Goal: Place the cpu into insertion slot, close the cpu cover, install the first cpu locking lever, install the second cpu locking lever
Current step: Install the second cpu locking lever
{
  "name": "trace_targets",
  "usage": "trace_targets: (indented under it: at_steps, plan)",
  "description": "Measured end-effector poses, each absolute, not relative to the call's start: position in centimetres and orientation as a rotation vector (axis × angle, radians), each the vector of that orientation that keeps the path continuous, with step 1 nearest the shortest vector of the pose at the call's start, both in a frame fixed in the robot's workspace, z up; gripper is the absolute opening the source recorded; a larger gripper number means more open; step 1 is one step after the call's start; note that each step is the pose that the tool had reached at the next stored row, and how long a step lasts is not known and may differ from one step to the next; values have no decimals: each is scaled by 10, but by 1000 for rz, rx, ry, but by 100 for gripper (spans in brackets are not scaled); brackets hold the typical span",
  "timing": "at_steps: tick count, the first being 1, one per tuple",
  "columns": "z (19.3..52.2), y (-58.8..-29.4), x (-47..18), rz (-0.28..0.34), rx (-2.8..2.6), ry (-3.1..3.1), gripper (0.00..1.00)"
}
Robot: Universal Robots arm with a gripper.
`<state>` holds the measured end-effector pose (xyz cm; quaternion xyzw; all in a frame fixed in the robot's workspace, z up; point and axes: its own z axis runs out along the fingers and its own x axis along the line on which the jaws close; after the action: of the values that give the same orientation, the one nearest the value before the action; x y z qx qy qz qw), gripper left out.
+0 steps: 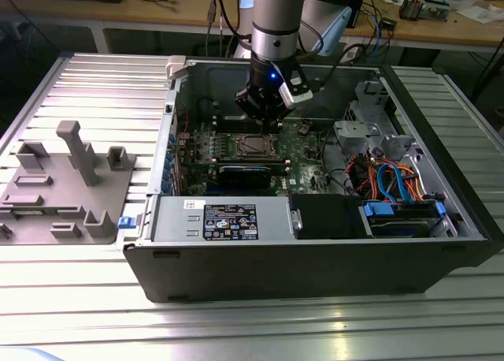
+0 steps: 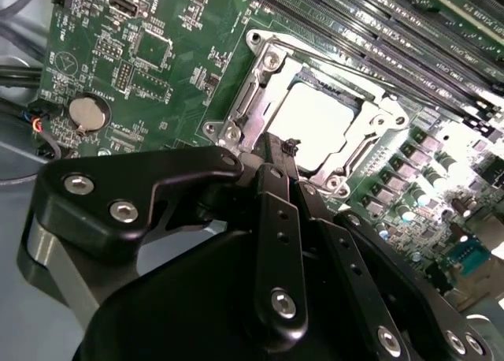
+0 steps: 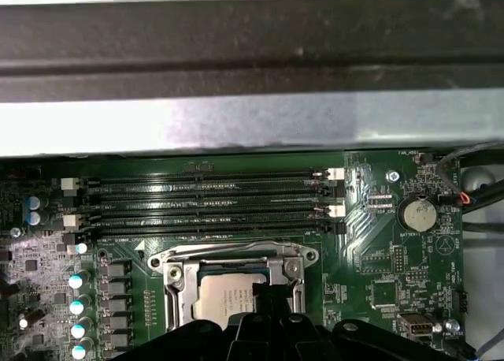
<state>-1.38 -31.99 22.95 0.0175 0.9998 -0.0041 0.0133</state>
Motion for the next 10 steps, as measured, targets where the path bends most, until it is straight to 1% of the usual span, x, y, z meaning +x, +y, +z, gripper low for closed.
trace_targets:
  at_steps: [10]
  plan:
    - [230,-326,-13,-10,54,3116,11]
